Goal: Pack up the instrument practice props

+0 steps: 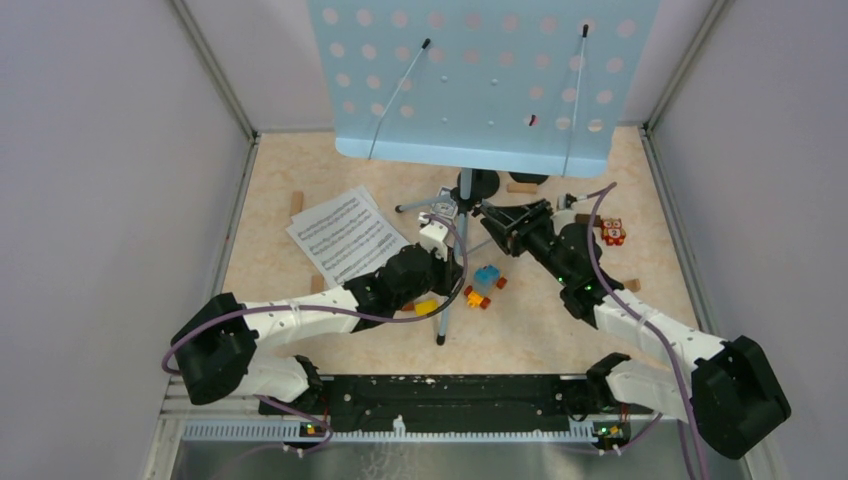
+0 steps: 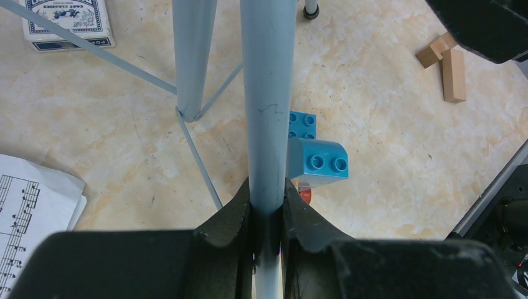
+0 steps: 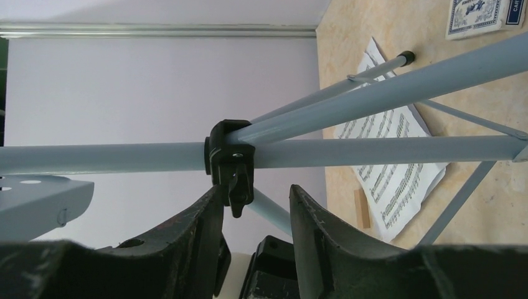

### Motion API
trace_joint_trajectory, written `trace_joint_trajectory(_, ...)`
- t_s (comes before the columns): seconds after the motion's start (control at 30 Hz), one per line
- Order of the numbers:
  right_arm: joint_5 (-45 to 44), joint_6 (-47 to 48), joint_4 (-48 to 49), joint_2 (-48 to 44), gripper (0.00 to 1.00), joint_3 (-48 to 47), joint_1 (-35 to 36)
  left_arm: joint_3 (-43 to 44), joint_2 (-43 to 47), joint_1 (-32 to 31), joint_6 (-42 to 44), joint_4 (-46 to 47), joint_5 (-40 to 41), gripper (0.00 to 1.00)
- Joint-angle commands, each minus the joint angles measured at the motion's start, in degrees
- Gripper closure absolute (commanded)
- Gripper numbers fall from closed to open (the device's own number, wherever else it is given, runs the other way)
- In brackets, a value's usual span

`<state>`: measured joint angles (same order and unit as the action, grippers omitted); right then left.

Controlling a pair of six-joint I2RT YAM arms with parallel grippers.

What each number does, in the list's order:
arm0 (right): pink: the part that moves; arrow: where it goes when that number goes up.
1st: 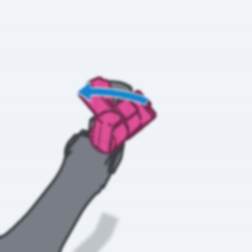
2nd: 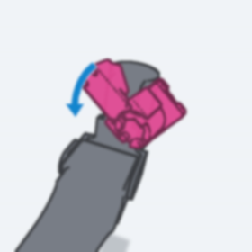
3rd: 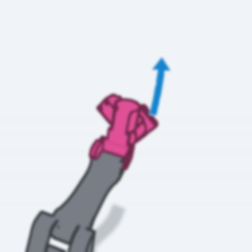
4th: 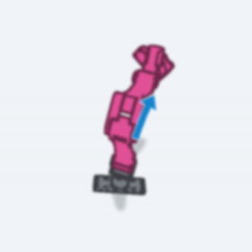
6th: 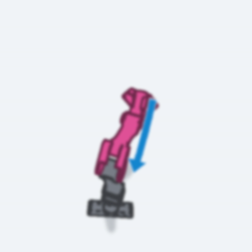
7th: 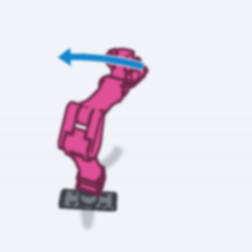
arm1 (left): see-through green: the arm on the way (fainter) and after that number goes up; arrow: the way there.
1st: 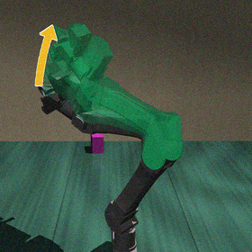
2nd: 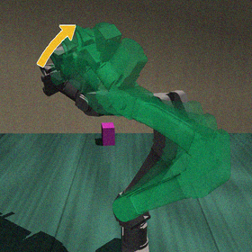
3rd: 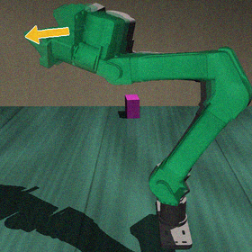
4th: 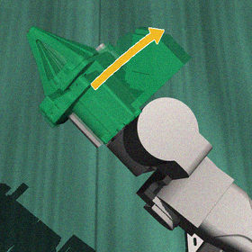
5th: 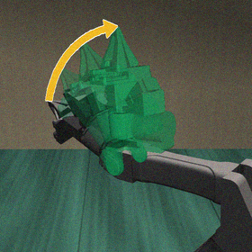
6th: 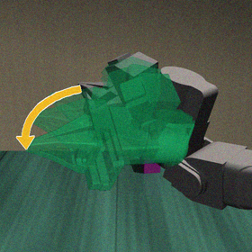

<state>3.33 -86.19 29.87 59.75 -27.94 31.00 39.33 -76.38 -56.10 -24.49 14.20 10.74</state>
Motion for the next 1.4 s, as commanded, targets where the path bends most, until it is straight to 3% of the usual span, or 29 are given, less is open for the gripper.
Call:
trace_joint_trajectory(0.0, 3.0, -0.8, 6.5, 1.9, 0.58, -2.8, -0.4, -1.9, -3.8, 2.1, -0.5, -11.3, 5.5, 1.00)
trace_joint_trajectory(0.3, 5.0, 0.3, 7.4, 3.2, 0.74, -3.6, -0.3, -2.4, -3.9, 2.1, -0.8, -11.1, 5.4, 1.00)
trace_joint_trajectory(0.47, 5.0, 3.2, 5.6, 3.6, 0.98, -4.8, -0.3, -2.3, -4.0, 2.1, -0.8, -11.1, 5.3, 1.00)
trace_joint_trajectory(0.6, 3.8, 11.2, 6.9, 4.0, 1.00, -5.7, -0.3, -2.3, -4.0, 2.1, -0.9, -11.2, 5.0, 1.00)
trace_joint_trajectory(0.8, 5.7, 37.1, 17.8, 3.9, 1.00, -4.6, -0.3, -2.5, -4.1, 2.1, -1.1, -11.0, 4.2, 1.00)
trace_joint_trajectory(0.93, 15.4, 64.3, 19.2, 5.3, 1.00, -5.1, -0.4, -2.2, -4.4, 2.1, -1.1, -11.1, 3.9, 1.00)
trace_joint_trajectory(1.2, 32.4, 114.3, 6.1, 6.8, 1.00, -9.1, -0.2, -1.6, -4.8, 2.1, -1.2, -11.5, 3.2, 1.00)
trace_joint_trajectory(1.37, 31.2, 136.0, -3.0, 3.3, 1.00, -10.5, 0.5, -2.2, -4.1, 2.1, -1.3, -11.6, 3.3, 1.00)
